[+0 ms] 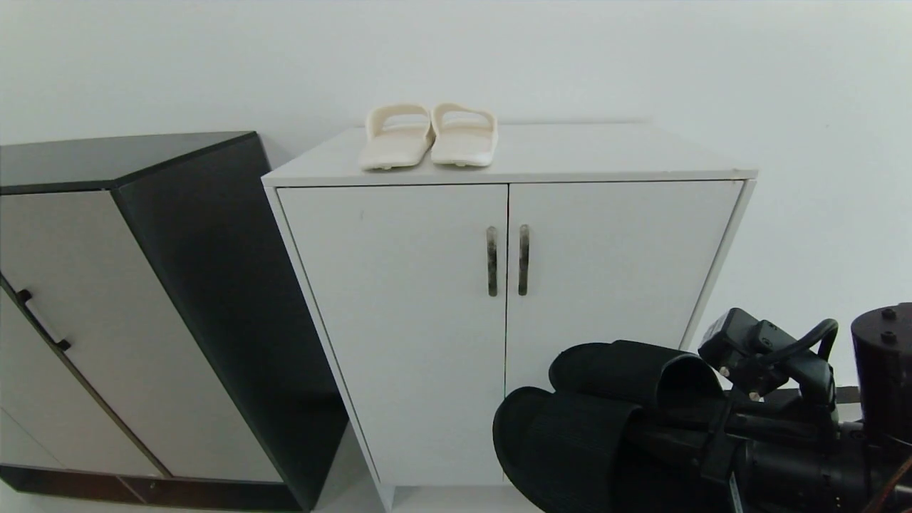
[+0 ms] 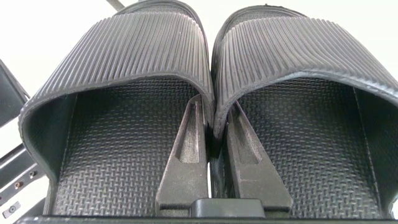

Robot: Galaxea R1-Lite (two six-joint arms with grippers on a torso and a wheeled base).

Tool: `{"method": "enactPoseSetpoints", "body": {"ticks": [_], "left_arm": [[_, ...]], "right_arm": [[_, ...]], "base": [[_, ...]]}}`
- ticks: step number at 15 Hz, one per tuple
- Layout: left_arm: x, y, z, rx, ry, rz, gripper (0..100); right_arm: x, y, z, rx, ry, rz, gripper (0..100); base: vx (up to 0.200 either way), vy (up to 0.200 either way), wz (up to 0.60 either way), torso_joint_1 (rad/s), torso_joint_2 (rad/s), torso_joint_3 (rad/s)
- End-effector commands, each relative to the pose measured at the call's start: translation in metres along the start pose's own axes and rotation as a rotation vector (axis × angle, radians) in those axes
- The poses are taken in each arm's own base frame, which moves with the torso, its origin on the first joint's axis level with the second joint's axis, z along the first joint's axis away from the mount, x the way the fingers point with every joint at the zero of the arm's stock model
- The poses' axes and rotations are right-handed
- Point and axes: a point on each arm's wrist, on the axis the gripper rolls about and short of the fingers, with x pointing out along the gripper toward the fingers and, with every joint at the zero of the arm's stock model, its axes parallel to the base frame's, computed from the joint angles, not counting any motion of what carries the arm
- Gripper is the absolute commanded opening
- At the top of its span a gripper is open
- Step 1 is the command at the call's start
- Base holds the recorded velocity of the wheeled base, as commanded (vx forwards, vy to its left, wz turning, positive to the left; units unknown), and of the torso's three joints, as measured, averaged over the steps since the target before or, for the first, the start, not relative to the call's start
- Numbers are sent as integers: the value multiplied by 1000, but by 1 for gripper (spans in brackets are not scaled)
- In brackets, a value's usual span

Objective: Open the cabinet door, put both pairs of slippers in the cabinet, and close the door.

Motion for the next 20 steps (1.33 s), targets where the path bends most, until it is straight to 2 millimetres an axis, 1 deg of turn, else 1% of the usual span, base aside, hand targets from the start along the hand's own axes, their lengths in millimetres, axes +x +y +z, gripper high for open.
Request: {"method": "enactPoseSetpoints", "body": {"ticks": [1,3,4,6,7,9,10,12,13,15,18,20], "left_arm": [[0,0,3,6,-6,1,100],[-3,3,61,-88,-73,-53,100],[7,3,77,-91,-27,-112,100],[39,1,86,-102,117,-219,100],[54,0,89,-103,139,-262,100],[77,-2,99,-105,117,-342,100],[83,-2,107,-102,89,-366,100],[90,-4,121,-89,66,-424,100],[92,-5,123,-79,68,-437,100],[104,-11,123,-18,95,-505,100],[132,-40,132,22,144,-697,100],[148,-60,139,33,140,-739,100]], "right_arm": [[-1,0,0,0,-3,1,0],[-1,0,-2,-1,4,2,0],[0,0,-3,-2,7,2,0],[-1,0,-3,-2,7,2,0],[-1,0,-3,-2,5,2,0],[-3,1,-3,-3,4,4,0],[-1,1,-5,-3,14,7,0],[-1,2,-6,-7,19,11,0],[-1,2,-6,-7,17,11,0],[-3,2,-6,-7,13,13,0],[-3,2,-4,-7,5,16,0],[-4,2,-4,-8,-4,17,0]], "base": [[0,0,0,-85,447,349],[0,0,0,-66,437,366],[0,0,0,-32,447,398],[0,0,0,-34,418,395],[0,0,0,-12,227,227],[0,0,0,0,107,98],[0,0,0,12,51,51],[0,0,0,0,0,0],[0,0,0,0,0,0],[0,0,0,0,0,0],[0,0,0,0,0,0],[0,0,0,0,0,0]]}}
